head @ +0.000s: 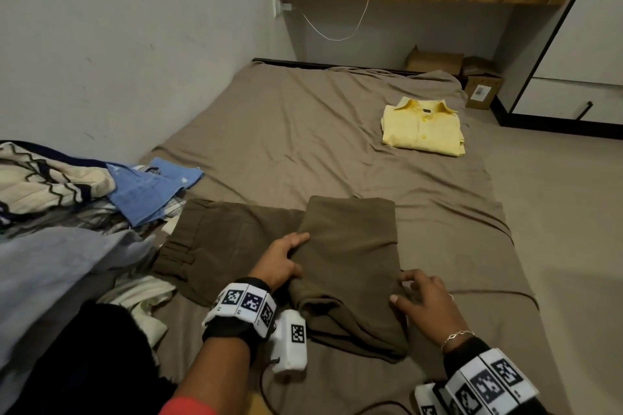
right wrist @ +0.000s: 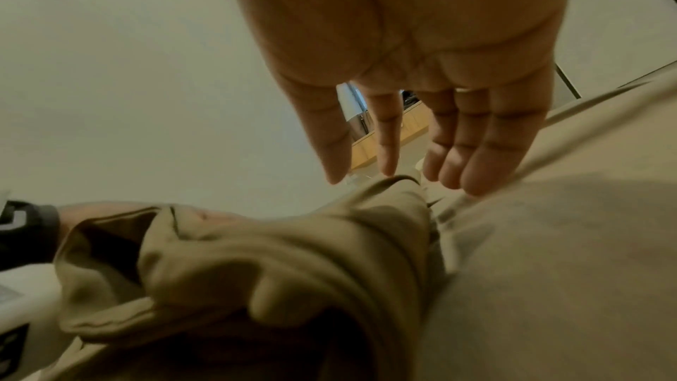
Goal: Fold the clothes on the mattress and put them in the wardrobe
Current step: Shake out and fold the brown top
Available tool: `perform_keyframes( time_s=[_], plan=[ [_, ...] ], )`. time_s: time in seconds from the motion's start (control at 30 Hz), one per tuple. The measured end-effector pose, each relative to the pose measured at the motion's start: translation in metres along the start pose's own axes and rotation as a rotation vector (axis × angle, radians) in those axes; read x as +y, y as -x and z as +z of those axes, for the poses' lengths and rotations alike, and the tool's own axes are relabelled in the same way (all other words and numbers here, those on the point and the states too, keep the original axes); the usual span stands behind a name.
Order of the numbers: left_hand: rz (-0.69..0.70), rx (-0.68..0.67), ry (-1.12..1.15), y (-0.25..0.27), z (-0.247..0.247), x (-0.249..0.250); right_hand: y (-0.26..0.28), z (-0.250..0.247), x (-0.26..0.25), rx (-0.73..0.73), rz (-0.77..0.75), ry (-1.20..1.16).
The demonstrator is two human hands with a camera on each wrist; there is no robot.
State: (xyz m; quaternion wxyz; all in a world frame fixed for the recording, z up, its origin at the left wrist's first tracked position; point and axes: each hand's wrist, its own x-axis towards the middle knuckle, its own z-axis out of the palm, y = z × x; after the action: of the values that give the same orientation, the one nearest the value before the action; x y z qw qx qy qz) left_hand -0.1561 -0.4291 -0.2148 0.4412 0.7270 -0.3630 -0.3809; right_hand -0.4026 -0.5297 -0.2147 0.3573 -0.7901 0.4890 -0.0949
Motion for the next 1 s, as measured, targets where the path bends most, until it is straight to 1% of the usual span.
perform_keyframes(
  time_s=[0.13,0.2,0.37,0.43,0.5,0.57,0.63,0.7,0.77,0.83,0.93,1.0],
  plan=[
    [0.047,0.012,-0.070,0.002,-0.042,0.012,-0.007,-0.001,-0.005,-0.043,-0.002,-0.002],
    [0.041,0.013,-0.173,0.006,-0.067,0.012,-0.012,0.004,-0.010,-0.062,-0.007,-0.004],
    [-0.084,0.030,-0.470,0.021,-0.120,-0.010,-0.021,0.019,-0.028,-0.113,-0.022,-0.003],
    [-0.126,0.074,-0.529,0.027,-0.136,-0.022,-0.025,0.026,-0.031,-0.144,-0.020,-0.049],
    [-0.137,0.132,-0.534,0.032,-0.148,-0.028,-0.030,0.035,-0.032,-0.172,0.005,-0.098],
    [-0.139,0.141,-0.578,0.034,-0.155,-0.032,-0.036,0.045,-0.031,-0.194,0.067,-0.175],
    [-0.153,0.122,-0.613,0.037,-0.157,-0.037,-0.038,0.053,-0.040,-0.259,0.171,-0.365],
    [-0.122,0.143,-0.607,0.037,-0.159,-0.040,-0.040,0.060,-0.051,-0.303,0.239,-0.528],
    [-0.086,0.197,-0.580,0.036,-0.162,-0.041,-0.041,0.065,-0.061,-0.328,0.266,-0.555],
    [-0.093,0.236,-0.565,0.038,-0.166,-0.043,-0.045,0.069,-0.067,-0.349,0.284,-0.567],
    [-0.113,0.240,-0.590,0.042,-0.168,-0.048,-0.049,0.076,-0.071,-0.339,0.305,-0.608],
    [-0.112,0.247,-0.574,0.042,-0.169,-0.051,-0.048,0.081,-0.074,-0.335,0.321,-0.694]
  ],
)
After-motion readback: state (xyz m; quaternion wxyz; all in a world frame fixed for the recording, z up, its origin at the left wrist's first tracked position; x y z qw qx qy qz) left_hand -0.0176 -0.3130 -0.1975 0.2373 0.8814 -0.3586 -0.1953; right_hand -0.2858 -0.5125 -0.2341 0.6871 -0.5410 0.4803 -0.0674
